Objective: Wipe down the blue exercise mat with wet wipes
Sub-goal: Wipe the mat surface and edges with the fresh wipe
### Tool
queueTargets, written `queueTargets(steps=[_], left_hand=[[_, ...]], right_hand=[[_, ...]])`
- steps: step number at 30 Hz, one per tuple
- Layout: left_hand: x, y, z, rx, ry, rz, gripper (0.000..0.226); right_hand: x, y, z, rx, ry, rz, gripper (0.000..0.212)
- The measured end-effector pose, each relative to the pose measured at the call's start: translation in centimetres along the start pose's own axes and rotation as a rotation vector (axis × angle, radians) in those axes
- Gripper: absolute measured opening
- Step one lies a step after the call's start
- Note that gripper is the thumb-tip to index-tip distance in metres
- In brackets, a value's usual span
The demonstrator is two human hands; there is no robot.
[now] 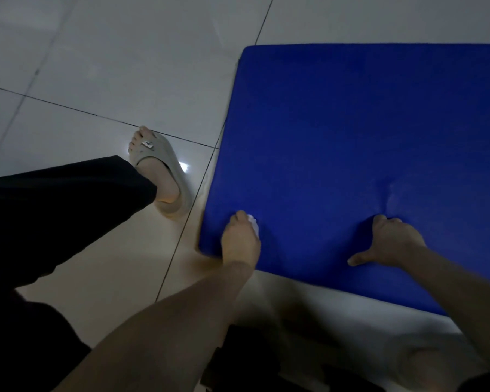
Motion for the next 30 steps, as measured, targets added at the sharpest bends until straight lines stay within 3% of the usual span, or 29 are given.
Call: queueTargets(steps=[4, 8, 11, 13, 17, 20, 24, 30], left_hand=[[-0.9, 4.3, 0.8, -0.126, -0.016, 0.059, 0.028], [-2.6, 9.3, 2.5, -0.162, -0.053, 0.322, 0.021], [-4.8, 13.1, 3.7, -0.034, -0.188, 0.576, 0.004], [-5.1, 13.6, 3.7, -0.010, -0.214, 0.696, 0.010], [-2.7, 9.3, 2.6, 0.076, -0.158, 0.731, 0.019], [-0.8, 3.1, 0.9, 0.177, -0.118, 0.589, 0.014], [0.5, -5.3, -1.6, 0.217, -0.052, 0.178, 0.010], [1.0, -6.3, -1.9, -0.104, 0.082, -0.356, 0.018]], right_hand=[[-0.1, 0.0, -0.1, 0.006, -0.002, -0.001, 0.130], [-0.1, 0.1, 0.0, 0.007, 0.010, 0.002, 0.133], [0.1, -0.1, 0.0, 0.002, 0.006, 0.004, 0.131], [0.1, -0.3, -0.1, -0.005, -0.011, 0.003, 0.130], [0.3, -0.2, -0.1, 0.008, -0.016, 0.002, 0.132], [0.4, -0.2, -0.1, 0.013, -0.010, -0.006, 0.129], [0.4, -0.1, 0.0, 0.013, -0.004, -0.007, 0.129], [0.5, 0.0, 0.3, 0.011, 0.008, -0.007, 0.130]])
Point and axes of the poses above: each hand's wrist, its own x-axis towards the middle knuckle, its own z-axis out of the palm, y = z × x, the point moved 1 cm from there along x, towards the middle knuckle, and after that the axes turned 14 degrees about z, right-handed, at the moved point
